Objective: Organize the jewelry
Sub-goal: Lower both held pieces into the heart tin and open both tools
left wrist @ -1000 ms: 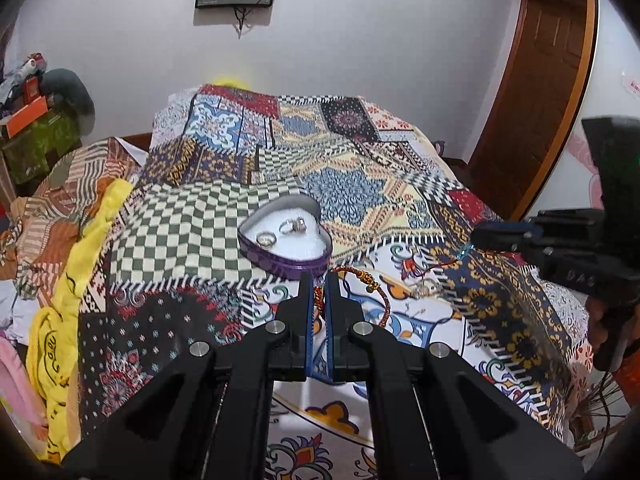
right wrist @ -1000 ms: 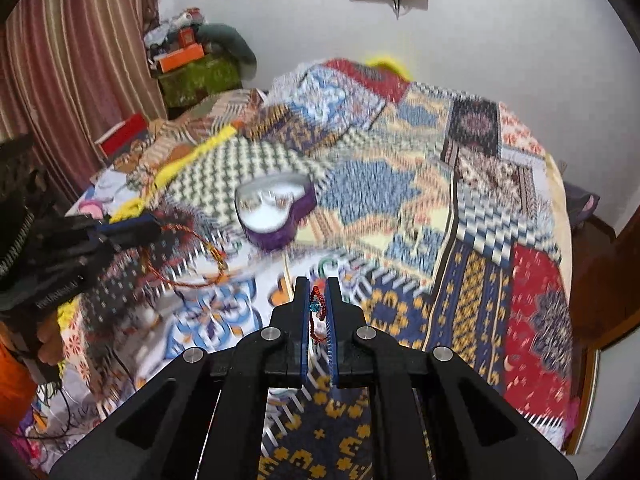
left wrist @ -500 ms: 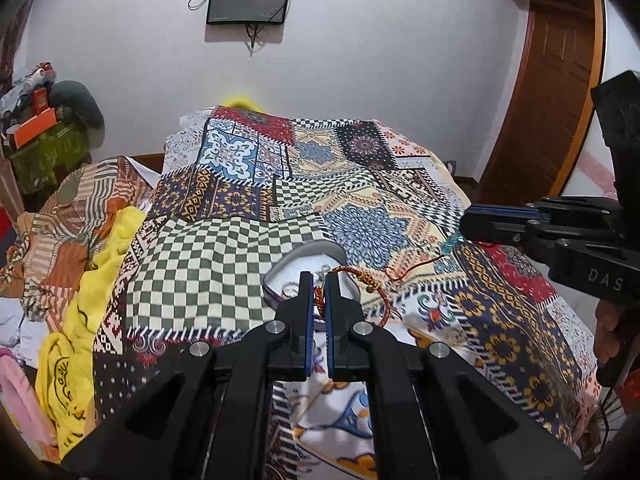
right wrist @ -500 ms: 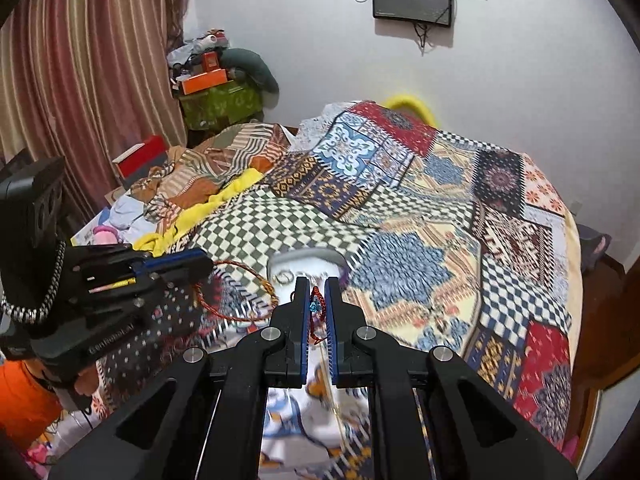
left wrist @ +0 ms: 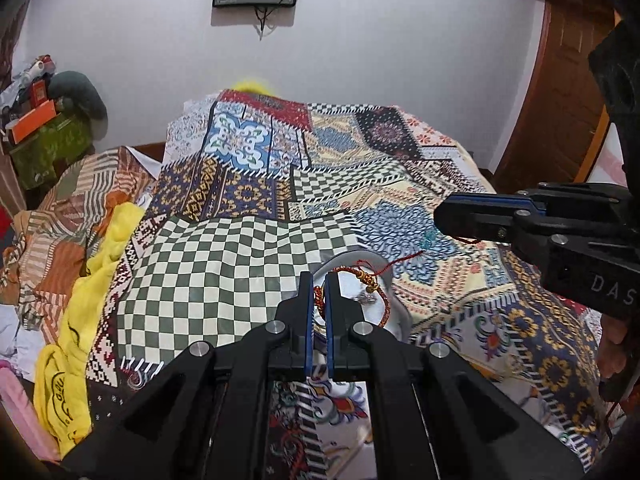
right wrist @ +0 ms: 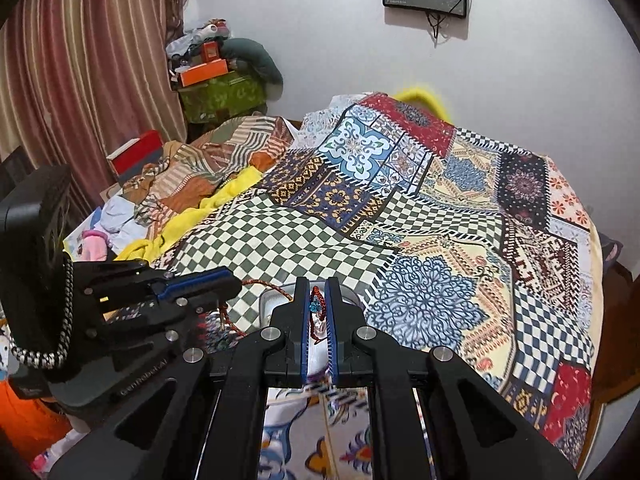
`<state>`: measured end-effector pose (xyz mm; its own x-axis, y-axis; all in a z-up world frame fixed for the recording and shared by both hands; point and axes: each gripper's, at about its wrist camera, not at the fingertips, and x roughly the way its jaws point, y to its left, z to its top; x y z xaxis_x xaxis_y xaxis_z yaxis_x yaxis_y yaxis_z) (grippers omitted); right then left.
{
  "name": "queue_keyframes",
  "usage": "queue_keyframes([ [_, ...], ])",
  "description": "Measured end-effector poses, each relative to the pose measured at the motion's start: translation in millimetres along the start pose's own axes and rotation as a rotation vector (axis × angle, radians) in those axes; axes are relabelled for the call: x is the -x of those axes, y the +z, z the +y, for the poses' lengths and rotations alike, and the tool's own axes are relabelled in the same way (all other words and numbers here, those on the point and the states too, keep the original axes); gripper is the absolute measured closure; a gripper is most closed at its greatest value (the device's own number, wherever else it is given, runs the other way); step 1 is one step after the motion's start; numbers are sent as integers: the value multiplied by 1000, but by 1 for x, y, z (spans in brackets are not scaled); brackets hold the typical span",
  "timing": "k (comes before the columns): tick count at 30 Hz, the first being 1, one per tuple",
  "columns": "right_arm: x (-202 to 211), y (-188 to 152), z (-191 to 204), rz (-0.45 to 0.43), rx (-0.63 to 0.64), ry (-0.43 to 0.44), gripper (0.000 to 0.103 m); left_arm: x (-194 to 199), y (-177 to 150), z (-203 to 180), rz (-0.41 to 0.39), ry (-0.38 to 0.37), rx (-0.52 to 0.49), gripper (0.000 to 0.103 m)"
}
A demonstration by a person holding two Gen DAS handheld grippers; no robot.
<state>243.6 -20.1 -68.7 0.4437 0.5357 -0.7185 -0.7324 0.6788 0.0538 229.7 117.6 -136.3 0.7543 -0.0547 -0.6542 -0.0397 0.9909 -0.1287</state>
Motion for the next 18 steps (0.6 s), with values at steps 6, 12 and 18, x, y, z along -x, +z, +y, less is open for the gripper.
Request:
queue_keyframes([
  [6, -31, 1, -6, 57, -17, 9, 97, -31, -1, 8, 50, -4, 11, 100],
  [12, -57, -10, -7, 138, -14, 23, 96, -52, -7, 10, 100, -13, 12, 100],
  [18, -63, -19, -8, 184, -9, 38, 96, -55, -11, 5, 112, -12, -4, 100],
])
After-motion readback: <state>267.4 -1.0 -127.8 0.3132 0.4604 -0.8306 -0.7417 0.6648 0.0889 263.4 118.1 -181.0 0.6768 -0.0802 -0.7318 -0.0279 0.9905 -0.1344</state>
